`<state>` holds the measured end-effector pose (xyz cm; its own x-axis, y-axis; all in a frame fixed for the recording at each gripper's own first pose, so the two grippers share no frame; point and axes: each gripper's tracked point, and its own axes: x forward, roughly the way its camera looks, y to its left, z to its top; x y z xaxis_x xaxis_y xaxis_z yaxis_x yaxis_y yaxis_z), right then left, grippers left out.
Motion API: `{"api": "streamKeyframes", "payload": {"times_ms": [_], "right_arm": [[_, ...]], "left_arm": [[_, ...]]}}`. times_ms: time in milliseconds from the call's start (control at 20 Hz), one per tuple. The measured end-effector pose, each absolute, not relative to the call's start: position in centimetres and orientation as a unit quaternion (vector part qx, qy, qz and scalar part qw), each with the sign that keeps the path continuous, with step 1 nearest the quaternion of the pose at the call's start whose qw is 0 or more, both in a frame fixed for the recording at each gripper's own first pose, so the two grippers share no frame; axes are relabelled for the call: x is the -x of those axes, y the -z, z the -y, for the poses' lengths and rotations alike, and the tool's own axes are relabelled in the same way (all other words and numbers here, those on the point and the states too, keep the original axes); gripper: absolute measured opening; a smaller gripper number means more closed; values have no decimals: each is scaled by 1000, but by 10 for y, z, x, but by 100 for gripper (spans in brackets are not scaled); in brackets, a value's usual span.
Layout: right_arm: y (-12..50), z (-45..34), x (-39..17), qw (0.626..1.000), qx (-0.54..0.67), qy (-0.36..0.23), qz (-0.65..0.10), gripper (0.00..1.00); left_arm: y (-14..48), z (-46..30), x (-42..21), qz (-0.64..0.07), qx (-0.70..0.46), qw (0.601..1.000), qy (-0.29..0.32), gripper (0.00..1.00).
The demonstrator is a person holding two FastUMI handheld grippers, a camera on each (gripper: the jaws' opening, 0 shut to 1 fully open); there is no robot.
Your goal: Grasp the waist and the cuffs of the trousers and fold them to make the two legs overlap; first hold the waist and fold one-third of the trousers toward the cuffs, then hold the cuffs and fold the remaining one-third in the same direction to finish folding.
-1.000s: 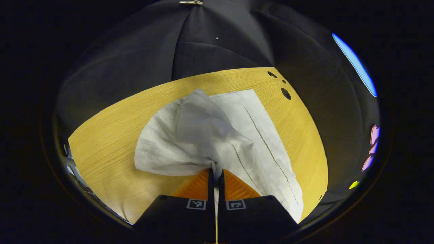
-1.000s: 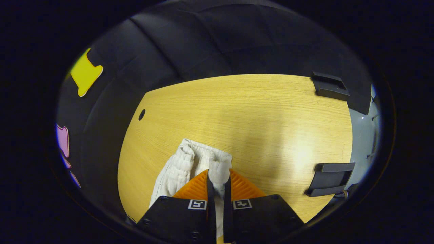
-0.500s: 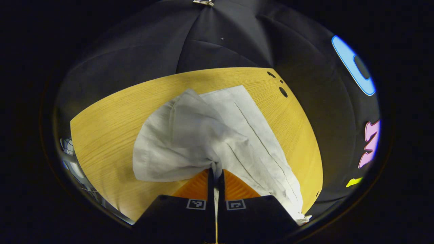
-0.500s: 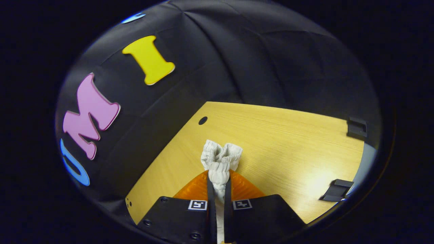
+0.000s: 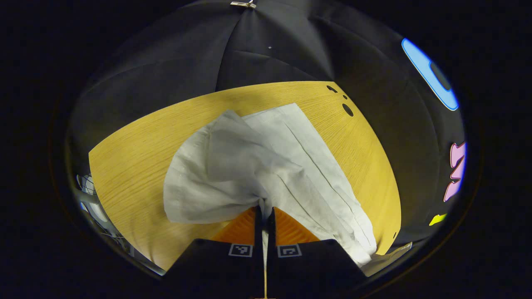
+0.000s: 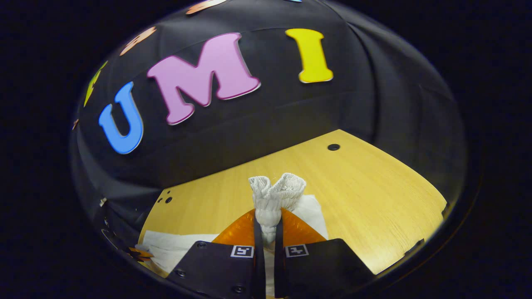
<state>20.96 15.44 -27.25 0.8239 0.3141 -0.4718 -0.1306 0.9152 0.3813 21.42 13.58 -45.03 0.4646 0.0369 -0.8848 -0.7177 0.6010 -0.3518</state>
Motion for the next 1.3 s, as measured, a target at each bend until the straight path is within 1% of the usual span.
{"api": "streamKeyframes", "payload": {"times_ms": [100,250,350,500,600,650,700,750,800,850,900,950,1000,1050,1100,1150,1200,1300], "right_arm": [[279,-204,-192,939,-109,-177,-275,12],[297,-251,-168,930,-39,-233,-283,12],[311,-274,-152,920,-3,-262,-291,13],[351,-293,-141,901,33,-293,-319,13],[382,-294,-141,886,38,-307,-347,13],[393,-298,-138,876,24,-318,-361,16],[400,-303,-129,865,6,-330,-378,19],[406,-306,-119,854,-7,-336,-397,31],[410,-312,-110,844,-23,-342,-413,36],[411,-316,-104,836,-41,-348,-423,45],[407,-322,-100,830,-62,-352,-427,49],[400,-326,-97,824,-90,-360,-429,55],[384,-332,-92,812,-136,-374,-428,58],[363,-339,-86,794,-192,-390,-425,68],[345,-341,-82,779,-239,-397,-423,71],[334,-334,-82,773,-266,-390,-423,85],[334,-322,-87,778,-278,-374,-421,89],[328,-292,-97,793,-287,-341,-415,89]], "left_arm": [[451,-135,-214,-456,374,769,-249,7],[451,-135,-213,-458,370,768,-252,8],[451,-136,-213,-458,370,768,-252,8],[450,-136,-214,-456,374,767,-251,8],[450,-136,-214,-456,375,767,-251,8],[450,-136,-213,-456,374,767,-250,7],[450,-136,-214,-457,374,767,-250,8],[450,-136,-214,-456,374,767,-250,8],[450,-136,-214,-456,374,768,-250,8],[450,-136,-214,-456,375,768,-249,7],[449,-136,-214,-455,376,768,-250,8],[449,-136,-214,-454,378,768,-250,8],[449,-136,-214,-451,379,767,-252,7],[450,-136,-214,-449,382,767,-254,8],[449,-136,-215,-447,384,767,-254,7],[449,-136,-215,-445,387,766,-255,7],[449,-136,-215,-443,389,766,-256,8],[447,-136,-216,-437,395,767,-254,7]]}}
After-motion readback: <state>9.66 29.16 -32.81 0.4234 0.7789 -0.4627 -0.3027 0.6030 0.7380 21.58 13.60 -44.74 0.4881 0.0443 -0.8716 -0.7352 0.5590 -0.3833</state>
